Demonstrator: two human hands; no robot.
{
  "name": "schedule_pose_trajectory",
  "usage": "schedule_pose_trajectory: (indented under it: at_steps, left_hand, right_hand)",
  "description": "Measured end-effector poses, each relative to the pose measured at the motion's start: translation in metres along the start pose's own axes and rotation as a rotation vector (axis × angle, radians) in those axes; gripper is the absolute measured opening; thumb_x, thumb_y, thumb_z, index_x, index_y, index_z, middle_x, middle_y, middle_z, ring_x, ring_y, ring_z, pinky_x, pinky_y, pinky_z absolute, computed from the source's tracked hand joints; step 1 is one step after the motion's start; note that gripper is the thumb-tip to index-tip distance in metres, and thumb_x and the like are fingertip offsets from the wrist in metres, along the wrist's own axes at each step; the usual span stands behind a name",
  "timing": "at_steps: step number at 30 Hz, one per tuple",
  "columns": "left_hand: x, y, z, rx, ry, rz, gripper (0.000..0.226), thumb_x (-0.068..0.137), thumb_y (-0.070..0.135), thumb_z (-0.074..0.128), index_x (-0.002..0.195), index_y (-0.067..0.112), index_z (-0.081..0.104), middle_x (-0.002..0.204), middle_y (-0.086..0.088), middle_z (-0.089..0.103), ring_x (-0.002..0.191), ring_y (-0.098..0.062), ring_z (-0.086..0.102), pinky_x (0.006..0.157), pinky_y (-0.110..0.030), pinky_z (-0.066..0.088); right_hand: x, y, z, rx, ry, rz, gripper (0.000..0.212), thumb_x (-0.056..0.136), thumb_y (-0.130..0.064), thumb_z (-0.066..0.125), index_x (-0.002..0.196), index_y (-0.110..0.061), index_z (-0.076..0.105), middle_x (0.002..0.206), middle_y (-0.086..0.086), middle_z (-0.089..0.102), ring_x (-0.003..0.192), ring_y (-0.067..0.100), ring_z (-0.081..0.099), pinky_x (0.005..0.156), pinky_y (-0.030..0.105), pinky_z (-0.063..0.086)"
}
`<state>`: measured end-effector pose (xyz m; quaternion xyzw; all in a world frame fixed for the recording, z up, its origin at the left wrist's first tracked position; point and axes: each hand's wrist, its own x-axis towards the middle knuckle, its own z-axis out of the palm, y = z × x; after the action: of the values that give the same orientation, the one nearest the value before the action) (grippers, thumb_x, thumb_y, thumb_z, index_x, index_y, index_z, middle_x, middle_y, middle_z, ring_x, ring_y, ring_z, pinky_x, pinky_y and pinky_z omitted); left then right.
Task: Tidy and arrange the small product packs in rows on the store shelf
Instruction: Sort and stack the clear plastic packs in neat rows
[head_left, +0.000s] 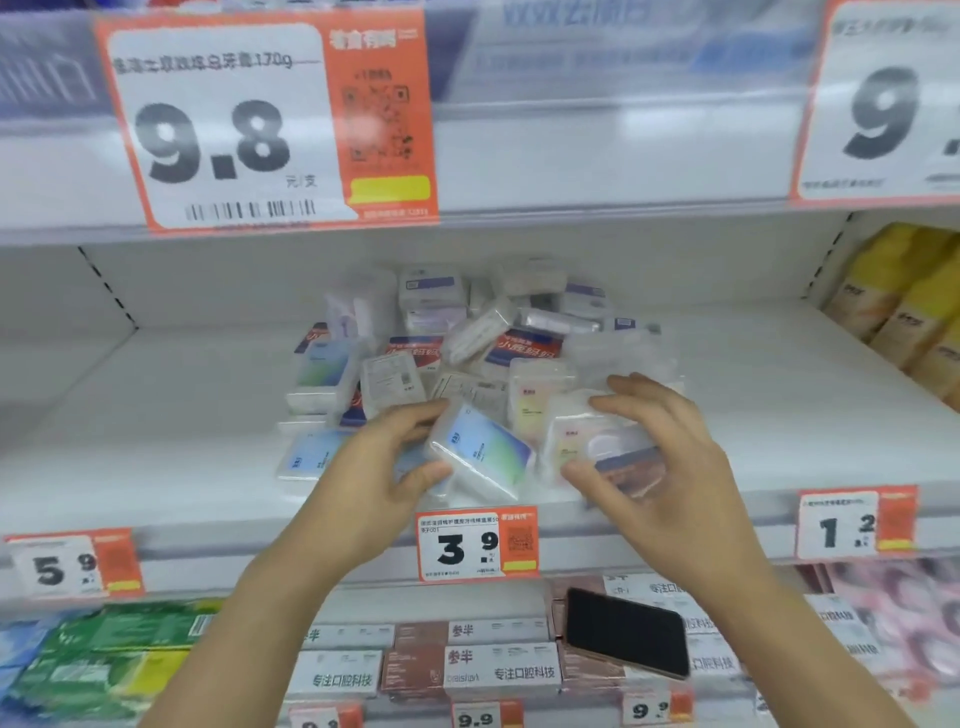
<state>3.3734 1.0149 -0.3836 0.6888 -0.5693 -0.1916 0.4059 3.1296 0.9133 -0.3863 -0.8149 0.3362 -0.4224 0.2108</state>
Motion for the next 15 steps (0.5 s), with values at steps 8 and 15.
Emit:
schedule_pose_trajectory:
  at_steps: [8,15]
  left_hand:
    - [0.003,0.027,0.006,0.144,0.205,0.152,0.052,0.085,0.032,0.056,0.136,0.033,0.045,0.135,0.016,0.047,0.127,0.002,0.041,0.1,-0.007,0.03]
    - [0.022,0.03,0.03,0.252,0.002,0.256,0.053,0.097,0.039,0.049,0.148,0.036,0.033,0.149,0.012,0.041,0.138,-0.004,0.033,0.113,-0.034,0.032]
  right_hand:
    - [0.001,0.0,0.005,0.085,-0.21,-0.095,0.075,0.08,-0.009,0.08,0.144,-0.032,0.047,0.154,-0.015,0.038,0.145,0.001,0.031,0.113,0.015,0.033]
    - [-0.001,-0.004,-0.019,0.194,0.164,-0.025,0.044,0.073,-0.019,0.085,0.112,-0.026,0.067,0.109,-0.014,0.067,0.098,0.005,0.068,0.077,0.016,0.056]
